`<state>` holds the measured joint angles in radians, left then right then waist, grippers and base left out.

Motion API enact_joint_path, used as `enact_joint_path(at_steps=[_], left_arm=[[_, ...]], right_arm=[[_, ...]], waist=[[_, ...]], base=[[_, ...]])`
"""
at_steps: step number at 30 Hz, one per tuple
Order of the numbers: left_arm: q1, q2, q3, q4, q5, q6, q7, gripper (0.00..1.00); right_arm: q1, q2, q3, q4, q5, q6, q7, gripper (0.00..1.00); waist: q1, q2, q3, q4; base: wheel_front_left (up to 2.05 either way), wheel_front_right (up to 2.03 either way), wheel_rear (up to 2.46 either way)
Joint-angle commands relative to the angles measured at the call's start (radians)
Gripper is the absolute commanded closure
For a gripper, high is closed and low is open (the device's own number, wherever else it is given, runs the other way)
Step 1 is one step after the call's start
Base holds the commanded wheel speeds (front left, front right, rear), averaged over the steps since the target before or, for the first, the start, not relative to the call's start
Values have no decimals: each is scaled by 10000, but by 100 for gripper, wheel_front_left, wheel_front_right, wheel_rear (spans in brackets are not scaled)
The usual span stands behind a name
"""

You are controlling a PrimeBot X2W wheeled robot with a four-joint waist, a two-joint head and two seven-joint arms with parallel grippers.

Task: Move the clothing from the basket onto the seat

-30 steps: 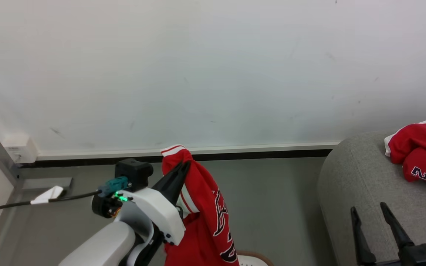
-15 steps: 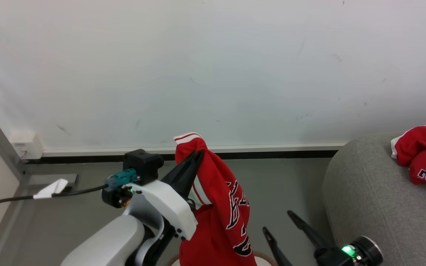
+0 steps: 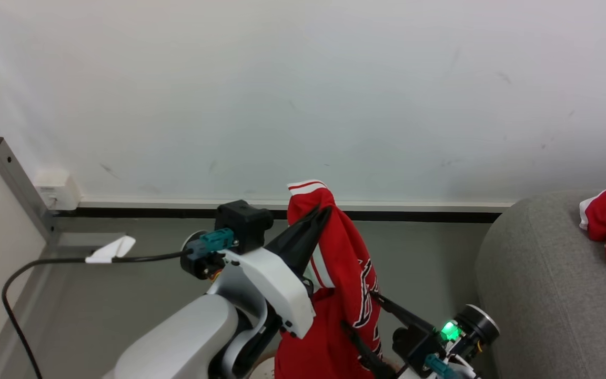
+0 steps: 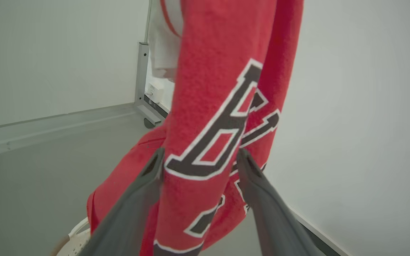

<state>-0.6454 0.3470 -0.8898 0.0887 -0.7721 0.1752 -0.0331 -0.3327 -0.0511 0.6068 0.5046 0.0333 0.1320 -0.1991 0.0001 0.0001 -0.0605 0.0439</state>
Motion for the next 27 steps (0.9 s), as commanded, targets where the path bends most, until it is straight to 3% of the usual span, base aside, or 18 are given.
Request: enact_joint_path(at_steps=[1, 7, 8, 9, 10, 25, 26, 27], left_arm=[[-170, -97, -37, 17, 72, -62, 9, 100], [-350, -363, -244, 165, 93, -234, 25, 100], [-372, -378, -271, 191, 92, -259, 34, 100], [-374, -394, -302, 211, 92, -283, 32, 100], [-373, -400, -321, 242, 87, -303, 32, 100], [-114, -207, -264, 496, -28, -207, -158, 100], [-102, -210, -274, 500, -16, -186, -175, 93], [-89, -211, -299, 503, 7, -189, -190, 67]], right_arm=[[-235, -15, -79, 409, -170, -26, -57, 0], [-808, 6, 349, 1529, 1039, -26, -291, 0], [-876, 7, 414, 1624, 1366, -26, -321, 20], [-915, 9, 461, 1694, 1726, -26, -338, 69], [-991, 10, 489, 1757, 2011, -26, -392, 100], [-1500, 10, 411, 2577, 2928, -26, -665, 100], [-1491, 10, 380, 2534, 2943, -26, -667, 100], [-1475, 11, 335, 2511, 2934, -26, -668, 100]], waist=[[-1, -1, 30, 83], [-1, -1, 4, 289], [-1, -1, -4, 313], [-1, -1, -18, 339], [-1, -1, -29, 363], [-1, -1, -163, 227], [-1, -1, -174, 214], [-1, -1, -182, 204]], base=[[0, 0, 0], [0, 0, 0], [0, 0, 0], [0, 0, 0], [0, 0, 0], [0, 0, 0], [0, 0, 0], [0, 0, 0]])
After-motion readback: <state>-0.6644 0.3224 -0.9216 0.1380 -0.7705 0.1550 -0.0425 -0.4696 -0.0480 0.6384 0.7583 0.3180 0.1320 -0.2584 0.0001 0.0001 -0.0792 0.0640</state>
